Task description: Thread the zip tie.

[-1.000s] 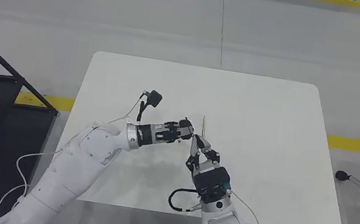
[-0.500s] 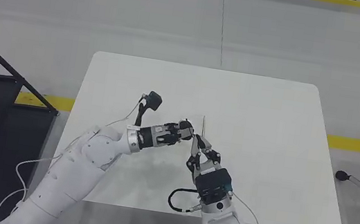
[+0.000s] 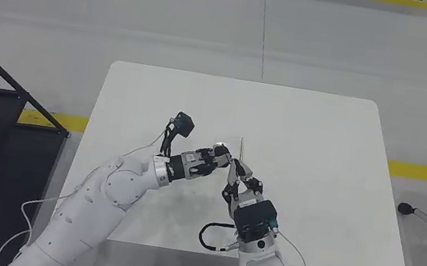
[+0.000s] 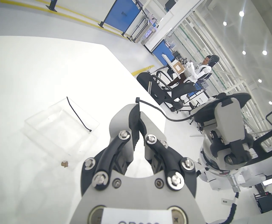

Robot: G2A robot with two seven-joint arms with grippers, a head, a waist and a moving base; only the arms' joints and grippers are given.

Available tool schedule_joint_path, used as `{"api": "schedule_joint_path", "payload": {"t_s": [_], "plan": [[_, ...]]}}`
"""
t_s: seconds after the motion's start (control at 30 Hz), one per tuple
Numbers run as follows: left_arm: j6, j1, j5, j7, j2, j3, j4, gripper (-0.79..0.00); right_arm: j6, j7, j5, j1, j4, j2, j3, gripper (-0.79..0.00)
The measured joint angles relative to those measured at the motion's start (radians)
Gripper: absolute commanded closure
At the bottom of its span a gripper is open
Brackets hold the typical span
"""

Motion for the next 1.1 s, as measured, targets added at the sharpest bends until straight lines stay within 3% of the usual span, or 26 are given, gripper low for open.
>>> {"api": "schedule_joint_path", "payload": {"t_s": [1.1], "plan": [[0.004,0.024,0.115,0.050,-0.002,0.014,-0.031,0.000,0.050,-0.043,0.037,0.020,0.017,-0.006,-0.011,0.000]]}}
